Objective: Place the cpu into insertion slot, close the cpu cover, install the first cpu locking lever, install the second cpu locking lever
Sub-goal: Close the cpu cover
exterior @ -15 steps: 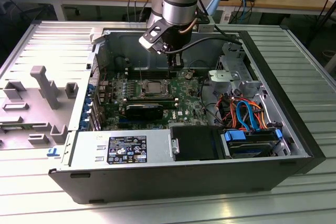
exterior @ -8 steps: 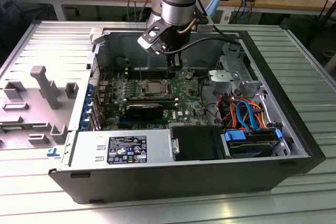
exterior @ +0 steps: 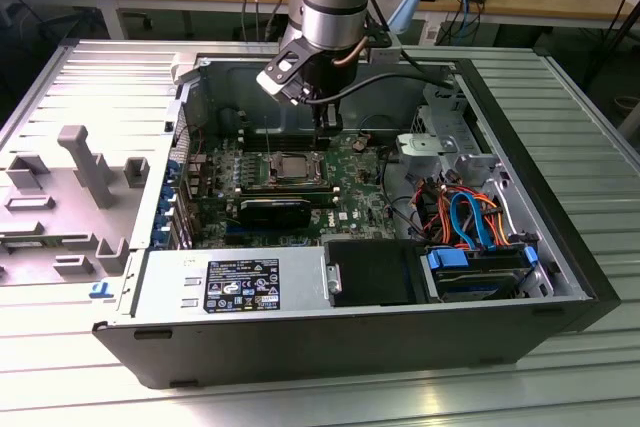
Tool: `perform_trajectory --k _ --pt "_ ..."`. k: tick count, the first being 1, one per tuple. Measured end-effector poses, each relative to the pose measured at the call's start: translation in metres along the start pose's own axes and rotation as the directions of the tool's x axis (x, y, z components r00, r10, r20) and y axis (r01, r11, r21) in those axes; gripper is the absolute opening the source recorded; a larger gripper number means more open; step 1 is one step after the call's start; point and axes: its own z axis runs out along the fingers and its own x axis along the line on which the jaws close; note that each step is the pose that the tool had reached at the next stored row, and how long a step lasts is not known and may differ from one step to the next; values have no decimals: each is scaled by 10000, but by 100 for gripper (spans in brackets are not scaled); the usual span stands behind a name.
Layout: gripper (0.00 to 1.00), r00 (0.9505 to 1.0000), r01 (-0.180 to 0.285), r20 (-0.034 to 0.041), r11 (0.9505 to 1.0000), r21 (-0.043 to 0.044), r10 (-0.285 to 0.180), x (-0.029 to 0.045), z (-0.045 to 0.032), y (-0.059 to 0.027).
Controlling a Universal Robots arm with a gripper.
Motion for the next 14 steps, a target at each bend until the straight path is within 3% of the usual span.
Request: perform_trajectory --k 14 --pt "11 10000 -2 -4 10000 0 2 -1 16 -32"
